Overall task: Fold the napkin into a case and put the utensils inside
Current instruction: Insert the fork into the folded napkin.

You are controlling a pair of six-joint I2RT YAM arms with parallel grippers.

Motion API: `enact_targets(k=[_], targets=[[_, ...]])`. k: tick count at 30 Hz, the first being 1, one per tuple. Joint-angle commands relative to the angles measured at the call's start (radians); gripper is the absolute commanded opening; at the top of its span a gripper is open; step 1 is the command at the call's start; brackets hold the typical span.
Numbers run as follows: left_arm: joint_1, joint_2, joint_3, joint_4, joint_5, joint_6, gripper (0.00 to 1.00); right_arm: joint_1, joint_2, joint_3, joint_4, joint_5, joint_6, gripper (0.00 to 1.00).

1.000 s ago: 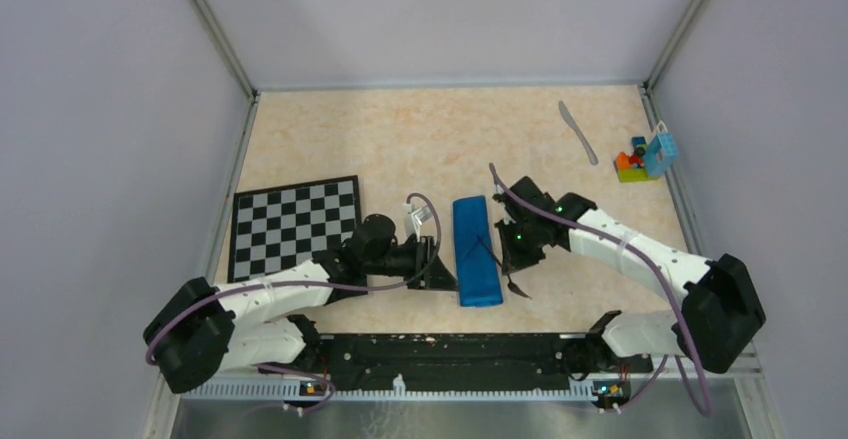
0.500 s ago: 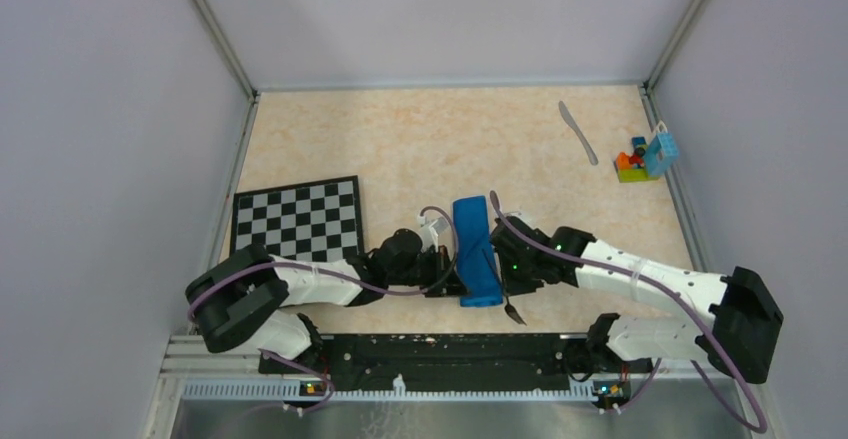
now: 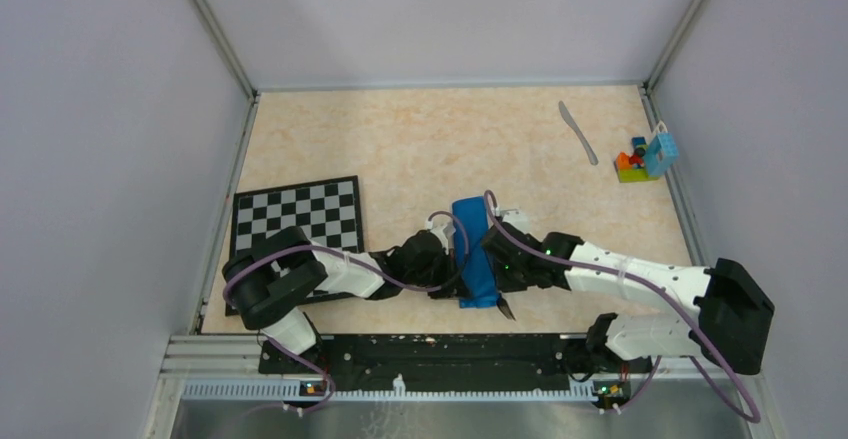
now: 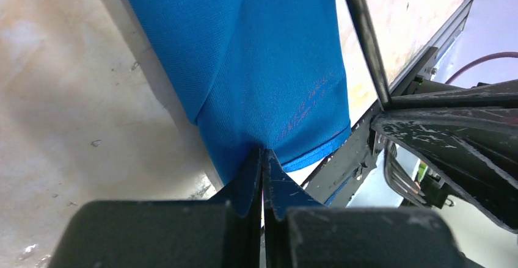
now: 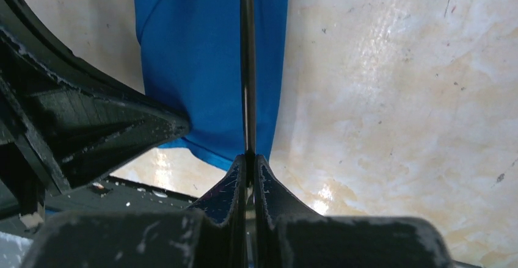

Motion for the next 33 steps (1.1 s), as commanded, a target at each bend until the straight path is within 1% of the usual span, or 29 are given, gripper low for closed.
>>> enact_targets(k=[1, 8, 18, 25, 33], targets=[[-0.021, 0.021, 0.04, -0.08, -0.067, -0.003, 0.0, 0.016, 0.027, -0.016, 0.087, 0.031, 0.007, 0.0], [-0.031, 0.022, 0.023, -0.114, -0.095, -0.023, 0.0, 0.023, 0.071, -0.036, 0.198, 0.062, 0.016, 0.0], [-0.033, 0.019, 0.036, -0.137, -0.099, -0.007, 0.0, 0.035, 0.097, -0.039, 0.279, 0.19, 0.017, 0.0], [-0.035, 0.021, 0.039, -0.138, -0.093, -0.004, 0.0, 0.035, 0.175, -0.009, 0.316, 0.226, 0.023, 0.0], [-0.035, 0.022, 0.035, -0.138, -0.092, 0.001, 0.0, 0.032, 0.206, 0.012, 0.335, 0.283, 0.012, 0.0]])
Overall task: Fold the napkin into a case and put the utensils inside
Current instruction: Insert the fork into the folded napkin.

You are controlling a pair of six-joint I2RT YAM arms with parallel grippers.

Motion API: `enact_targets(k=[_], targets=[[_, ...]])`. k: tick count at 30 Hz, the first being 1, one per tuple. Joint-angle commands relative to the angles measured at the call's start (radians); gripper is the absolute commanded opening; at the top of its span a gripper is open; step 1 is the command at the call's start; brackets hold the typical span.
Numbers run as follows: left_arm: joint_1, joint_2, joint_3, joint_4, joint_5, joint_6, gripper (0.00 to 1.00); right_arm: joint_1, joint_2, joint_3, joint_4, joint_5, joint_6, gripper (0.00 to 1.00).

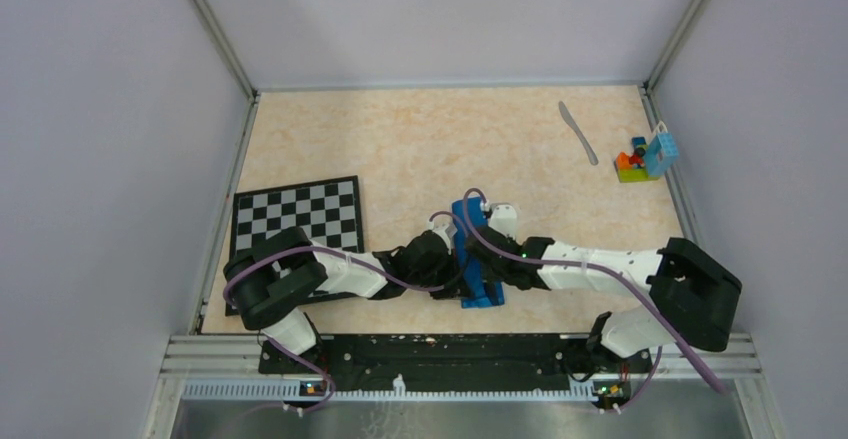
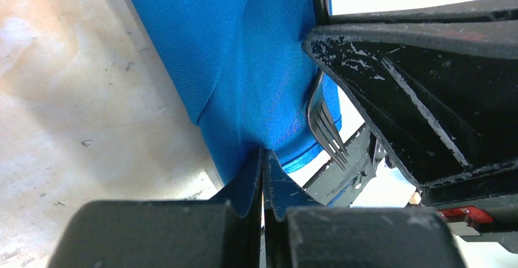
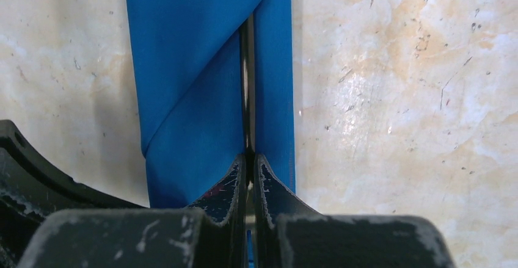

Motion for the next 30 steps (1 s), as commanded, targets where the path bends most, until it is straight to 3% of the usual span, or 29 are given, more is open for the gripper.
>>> enact_targets(k=[1, 30], targets=[[-0.008, 0.015, 0.0, -0.079, -0.038, 0.035, 0.0, 0.01, 0.022, 0.059, 0.035, 0.068, -0.006, 0.0], [-0.008, 0.042, 0.004, -0.056, -0.016, 0.04, 0.0, -0.046, 0.133, 0.124, 0.094, 0.083, -0.188, 0.0]])
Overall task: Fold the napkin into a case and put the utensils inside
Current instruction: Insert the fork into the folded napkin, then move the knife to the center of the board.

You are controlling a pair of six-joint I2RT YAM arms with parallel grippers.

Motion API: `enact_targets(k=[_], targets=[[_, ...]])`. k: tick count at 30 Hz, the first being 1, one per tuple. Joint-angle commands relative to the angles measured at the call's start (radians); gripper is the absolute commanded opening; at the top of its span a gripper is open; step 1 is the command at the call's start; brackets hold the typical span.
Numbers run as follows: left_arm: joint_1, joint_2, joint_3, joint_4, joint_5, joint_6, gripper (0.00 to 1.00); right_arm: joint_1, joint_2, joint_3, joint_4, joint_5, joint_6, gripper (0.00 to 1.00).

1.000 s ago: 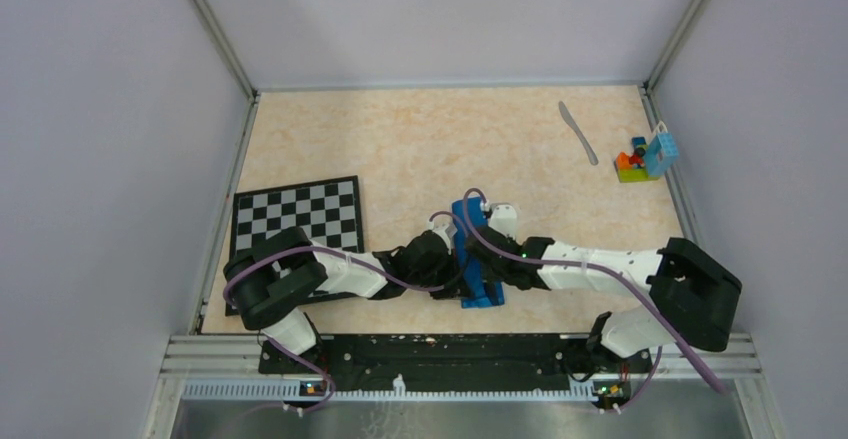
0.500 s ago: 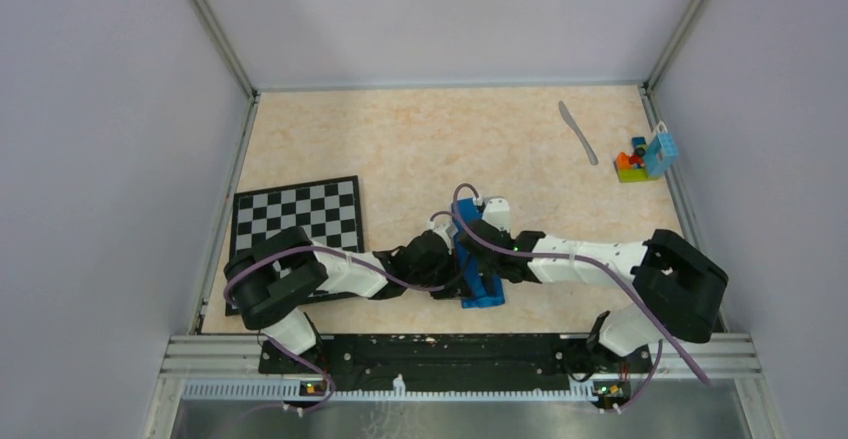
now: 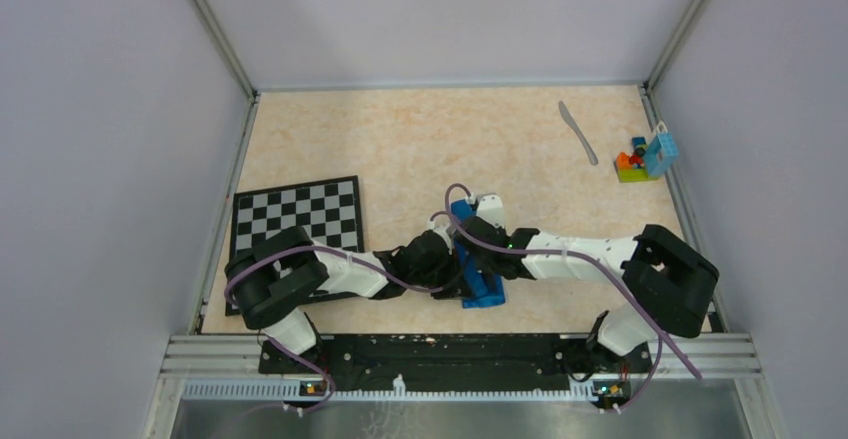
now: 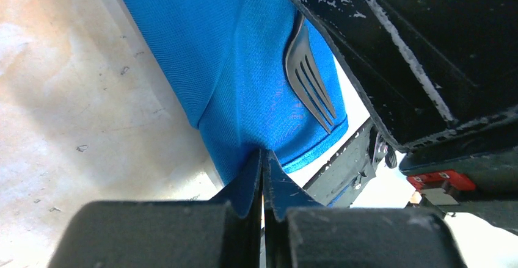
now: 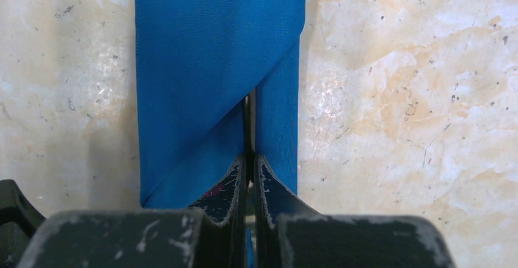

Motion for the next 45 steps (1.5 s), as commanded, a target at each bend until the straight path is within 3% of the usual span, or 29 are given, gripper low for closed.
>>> enact_targets(k=[1, 7, 16, 24, 28, 31, 35, 37, 40, 45], targets=[[-0.007, 0.036, 0.001, -0.06, -0.021, 0.034, 0.0, -0.008, 0.018, 0.05, 0.032, 0.034, -0.035, 0.0], [-0.006, 0.04, 0.007, -0.059, -0.018, 0.036, 0.0, -0.008, 0.023, 0.056, 0.036, 0.029, -0.052, 0.14], [-0.007, 0.045, 0.008, -0.052, -0.015, 0.034, 0.0, -0.014, 0.017, 0.083, 0.02, 0.027, -0.059, 0.25], [-0.007, 0.005, 0.008, -0.053, -0.011, 0.046, 0.0, -0.033, -0.124, 0.177, -0.266, 0.015, -0.032, 0.53], [-0.006, -0.007, 0.009, -0.042, 0.014, 0.049, 0.0, -0.166, -0.238, 0.193, -0.363, -0.06, -0.143, 0.62], [-0.006, -0.028, -0.006, -0.01, 0.045, 0.055, 0.13, -0.343, -0.315, 0.207, -0.285, -0.18, -0.349, 0.68], [-0.004, -0.073, 0.004, -0.015, 0.069, 0.091, 0.42, -0.613, -0.284, 0.211, -0.022, -0.303, -0.589, 0.75], [-0.003, -0.094, 0.03, -0.053, 0.078, 0.113, 0.49, -0.761, -0.187, 0.252, 0.058, -0.409, -0.61, 0.74], [0.005, -0.133, 0.063, -0.106, 0.108, 0.14, 0.52, -0.89, 0.013, 0.368, 0.113, -0.532, -0.663, 0.71], [0.022, -0.228, 0.112, -0.2, 0.163, 0.222, 0.64, -0.972, 0.356, 0.694, -0.051, -0.548, -0.833, 0.65]])
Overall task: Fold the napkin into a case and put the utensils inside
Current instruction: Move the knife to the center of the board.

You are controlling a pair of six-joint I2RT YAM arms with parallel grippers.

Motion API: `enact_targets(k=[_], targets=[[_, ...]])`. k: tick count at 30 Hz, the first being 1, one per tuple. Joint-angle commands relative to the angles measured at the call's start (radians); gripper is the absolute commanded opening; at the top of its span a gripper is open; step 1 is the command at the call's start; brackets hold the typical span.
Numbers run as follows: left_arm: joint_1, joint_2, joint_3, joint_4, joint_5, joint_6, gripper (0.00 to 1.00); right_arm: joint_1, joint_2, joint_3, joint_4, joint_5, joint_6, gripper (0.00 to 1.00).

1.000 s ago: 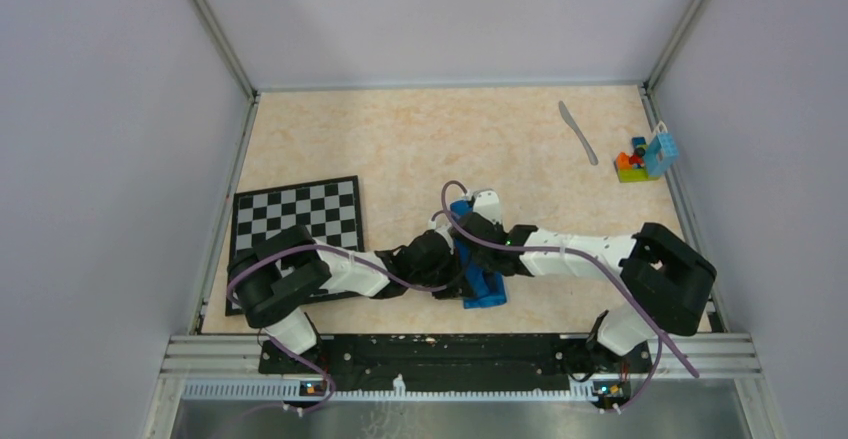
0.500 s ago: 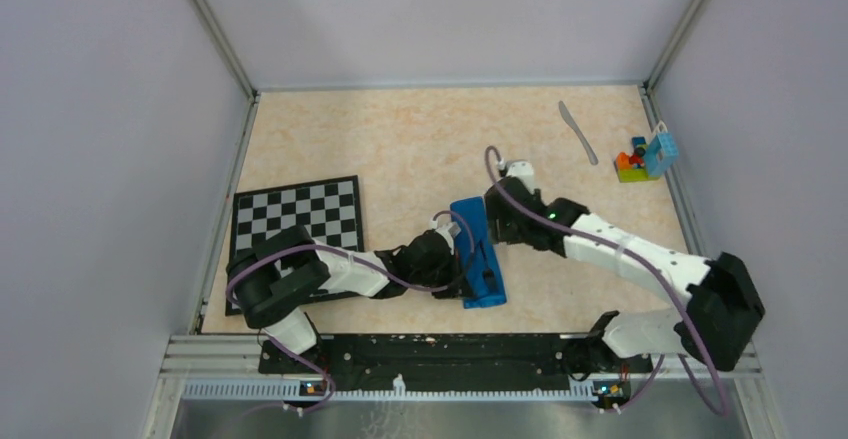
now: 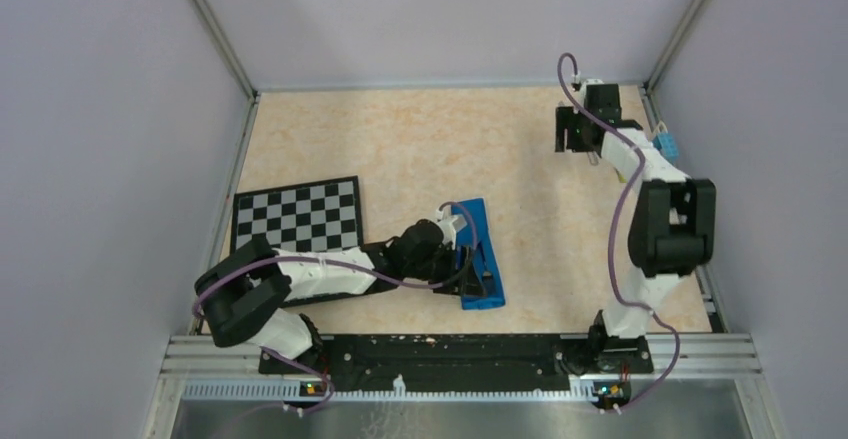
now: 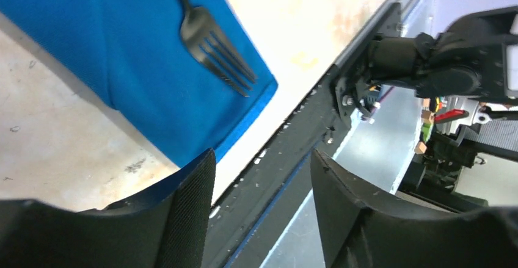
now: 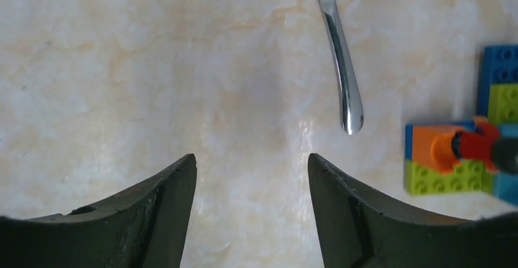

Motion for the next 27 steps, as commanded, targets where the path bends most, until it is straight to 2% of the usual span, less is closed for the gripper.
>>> enact_targets(k=[1, 5, 8, 13, 17, 21, 27], targets=[[0.017, -0.114, 0.077, -0.089, 0.066, 0.114, 0.67, -0.059, 0.201, 0.247, -0.086, -0.103, -0.19, 0.64], [0.025, -0.173, 0.129, -0.15, 0.098, 0.215, 0.79, -0.14, 0.363, 0.463, -0.162, -0.182, -0.242, 0.63], [0.027, -0.214, 0.133, -0.154, 0.11, 0.264, 0.84, -0.164, 0.474, 0.588, -0.217, -0.205, -0.269, 0.62], [0.034, -0.254, 0.139, -0.171, 0.096, 0.321, 0.85, -0.169, 0.599, 0.741, -0.266, -0.188, -0.287, 0.62], [0.05, -0.265, 0.141, -0.183, 0.084, 0.333, 0.86, -0.169, 0.704, 0.881, -0.339, -0.204, -0.293, 0.57], [0.068, -0.263, 0.144, -0.185, 0.096, 0.335, 0.86, -0.169, 0.758, 0.936, -0.368, -0.185, -0.285, 0.56], [0.085, -0.272, 0.14, -0.19, 0.105, 0.34, 0.86, -0.165, 0.801, 0.985, -0.465, -0.149, -0.277, 0.46]])
